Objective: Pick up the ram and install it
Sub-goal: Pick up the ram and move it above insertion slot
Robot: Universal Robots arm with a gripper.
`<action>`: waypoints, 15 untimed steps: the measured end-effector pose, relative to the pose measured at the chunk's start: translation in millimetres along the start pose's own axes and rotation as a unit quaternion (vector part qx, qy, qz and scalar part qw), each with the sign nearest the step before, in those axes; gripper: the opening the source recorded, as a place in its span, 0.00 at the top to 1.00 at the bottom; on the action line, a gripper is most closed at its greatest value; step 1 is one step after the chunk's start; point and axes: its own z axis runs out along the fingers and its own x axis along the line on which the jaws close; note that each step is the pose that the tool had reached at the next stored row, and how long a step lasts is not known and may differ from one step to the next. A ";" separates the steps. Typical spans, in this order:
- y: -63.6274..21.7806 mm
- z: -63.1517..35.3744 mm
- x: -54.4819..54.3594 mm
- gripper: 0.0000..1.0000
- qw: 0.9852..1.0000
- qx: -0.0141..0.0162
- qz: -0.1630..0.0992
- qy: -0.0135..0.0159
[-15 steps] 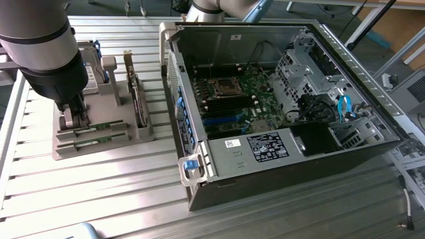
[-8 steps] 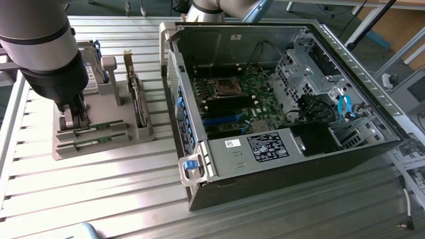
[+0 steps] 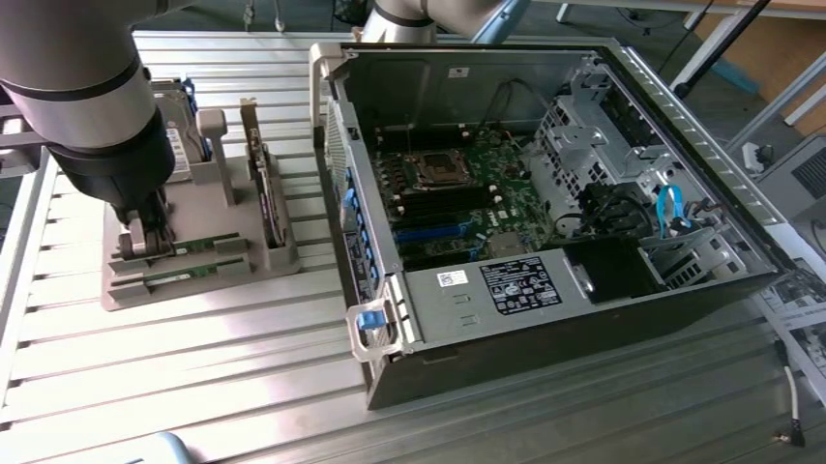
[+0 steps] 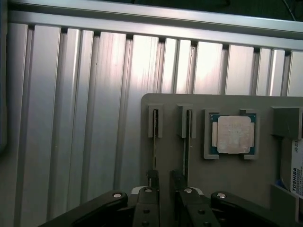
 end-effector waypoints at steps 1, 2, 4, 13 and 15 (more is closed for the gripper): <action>0.0 1.0 0.0 0.76 1.000 0.000 0.000 0.000; 0.0 2.0 0.1 0.76 1.000 0.000 0.000 0.000; -0.1 4.2 0.1 0.76 1.000 0.000 0.000 0.000; -0.2 13.5 0.3 0.76 1.000 0.000 0.000 0.000; -0.2 14.0 0.3 0.76 1.000 0.000 0.000 0.000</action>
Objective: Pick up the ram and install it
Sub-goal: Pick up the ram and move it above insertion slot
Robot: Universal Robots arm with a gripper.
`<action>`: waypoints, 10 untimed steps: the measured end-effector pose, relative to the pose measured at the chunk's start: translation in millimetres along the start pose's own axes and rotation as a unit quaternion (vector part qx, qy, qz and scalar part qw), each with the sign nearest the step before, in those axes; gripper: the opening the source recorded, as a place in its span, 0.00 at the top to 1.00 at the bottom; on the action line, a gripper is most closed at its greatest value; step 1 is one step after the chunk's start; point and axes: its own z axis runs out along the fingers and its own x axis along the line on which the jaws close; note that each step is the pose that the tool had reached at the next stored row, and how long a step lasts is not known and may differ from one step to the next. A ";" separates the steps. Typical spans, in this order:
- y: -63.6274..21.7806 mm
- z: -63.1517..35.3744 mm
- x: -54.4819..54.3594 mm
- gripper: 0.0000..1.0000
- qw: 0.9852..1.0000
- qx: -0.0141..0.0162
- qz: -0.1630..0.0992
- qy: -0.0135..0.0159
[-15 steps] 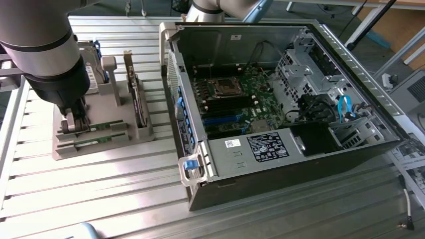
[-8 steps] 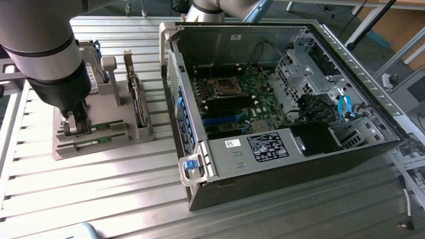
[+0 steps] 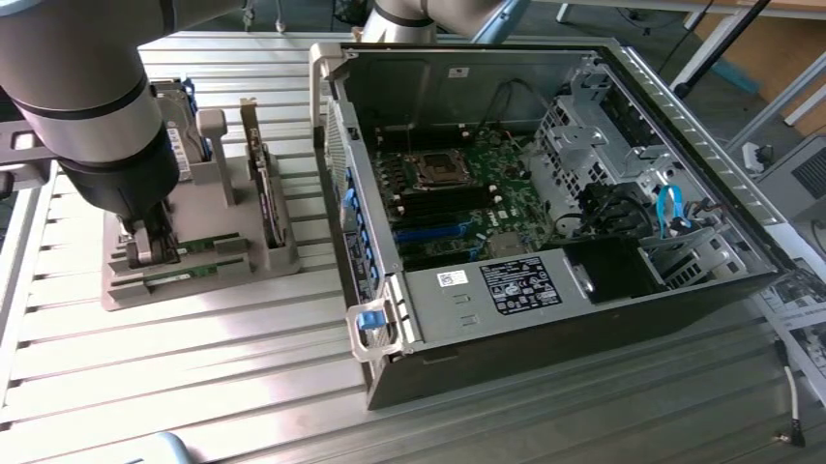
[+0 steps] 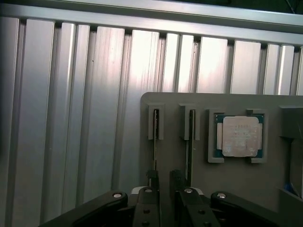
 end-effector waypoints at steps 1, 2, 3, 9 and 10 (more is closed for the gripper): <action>0.0 0.0 0.0 0.76 1.000 0.000 0.000 0.000; 0.0 0.0 0.0 0.76 1.000 0.000 0.000 0.000; -0.1 0.1 0.0 0.76 1.000 0.000 0.000 0.000; 0.3 0.1 3.6 0.76 1.000 0.000 0.000 0.000; 0.4 0.1 4.8 0.76 1.000 0.000 0.000 0.000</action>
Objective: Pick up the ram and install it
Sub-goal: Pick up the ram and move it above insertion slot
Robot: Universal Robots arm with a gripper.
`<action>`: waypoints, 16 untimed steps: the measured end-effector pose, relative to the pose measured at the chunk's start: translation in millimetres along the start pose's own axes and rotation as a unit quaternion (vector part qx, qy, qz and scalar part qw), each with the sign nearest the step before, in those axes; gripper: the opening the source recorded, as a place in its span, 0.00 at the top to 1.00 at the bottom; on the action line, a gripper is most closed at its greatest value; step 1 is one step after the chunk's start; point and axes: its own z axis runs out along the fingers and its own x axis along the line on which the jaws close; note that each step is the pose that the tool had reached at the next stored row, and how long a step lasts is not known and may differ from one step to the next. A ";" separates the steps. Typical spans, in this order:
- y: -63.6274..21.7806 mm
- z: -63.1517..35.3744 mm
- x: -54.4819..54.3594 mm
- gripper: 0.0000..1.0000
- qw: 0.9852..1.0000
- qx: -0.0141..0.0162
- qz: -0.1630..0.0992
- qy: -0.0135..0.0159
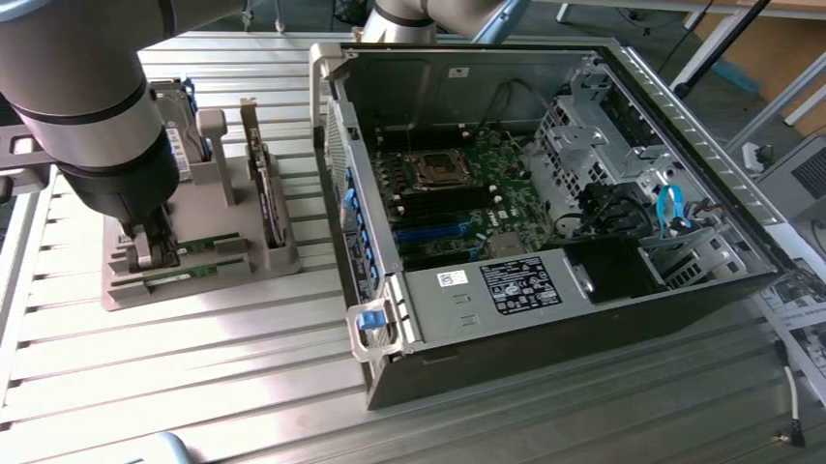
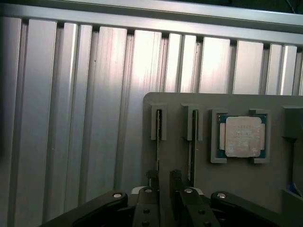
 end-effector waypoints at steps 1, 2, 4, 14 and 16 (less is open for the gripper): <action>0.1 -0.1 0.9 0.76 1.000 0.000 0.000 0.000; 0.2 -0.1 2.0 0.76 1.000 0.000 0.000 0.000; 0.4 -0.1 3.8 0.76 1.000 0.000 0.000 0.000; 0.3 4.5 4.2 0.76 1.000 0.000 0.000 0.000; 0.3 6.2 4.3 0.76 1.000 0.000 0.000 0.000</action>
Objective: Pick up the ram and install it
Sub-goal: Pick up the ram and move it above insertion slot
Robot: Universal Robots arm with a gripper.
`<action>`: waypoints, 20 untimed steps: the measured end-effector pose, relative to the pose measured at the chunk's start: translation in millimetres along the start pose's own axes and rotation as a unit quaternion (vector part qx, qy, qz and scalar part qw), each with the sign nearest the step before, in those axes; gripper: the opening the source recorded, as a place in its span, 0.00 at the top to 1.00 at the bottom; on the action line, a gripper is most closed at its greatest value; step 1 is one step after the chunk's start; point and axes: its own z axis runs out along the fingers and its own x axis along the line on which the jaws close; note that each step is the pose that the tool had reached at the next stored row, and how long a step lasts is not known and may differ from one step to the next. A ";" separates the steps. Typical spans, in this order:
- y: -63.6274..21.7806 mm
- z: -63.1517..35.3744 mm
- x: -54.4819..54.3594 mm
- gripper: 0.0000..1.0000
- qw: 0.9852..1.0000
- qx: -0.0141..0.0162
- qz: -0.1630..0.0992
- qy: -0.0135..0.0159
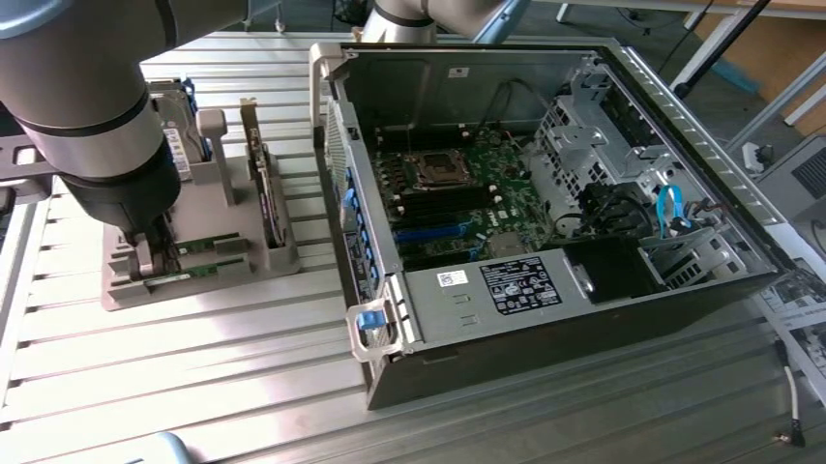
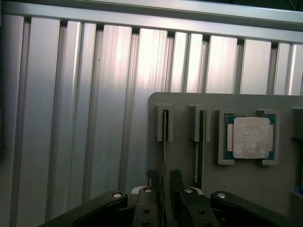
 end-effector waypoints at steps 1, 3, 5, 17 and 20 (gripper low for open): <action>0.0 0.8 0.0 0.76 1.000 0.000 0.000 0.000; 0.0 2.4 0.1 0.76 1.000 0.000 0.000 0.000; -0.1 4.0 0.1 0.76 1.000 0.000 0.000 0.000; -8.8 4.5 0.9 0.76 1.000 0.000 0.000 0.000; -13.3 4.4 1.3 0.76 1.000 0.000 0.000 0.000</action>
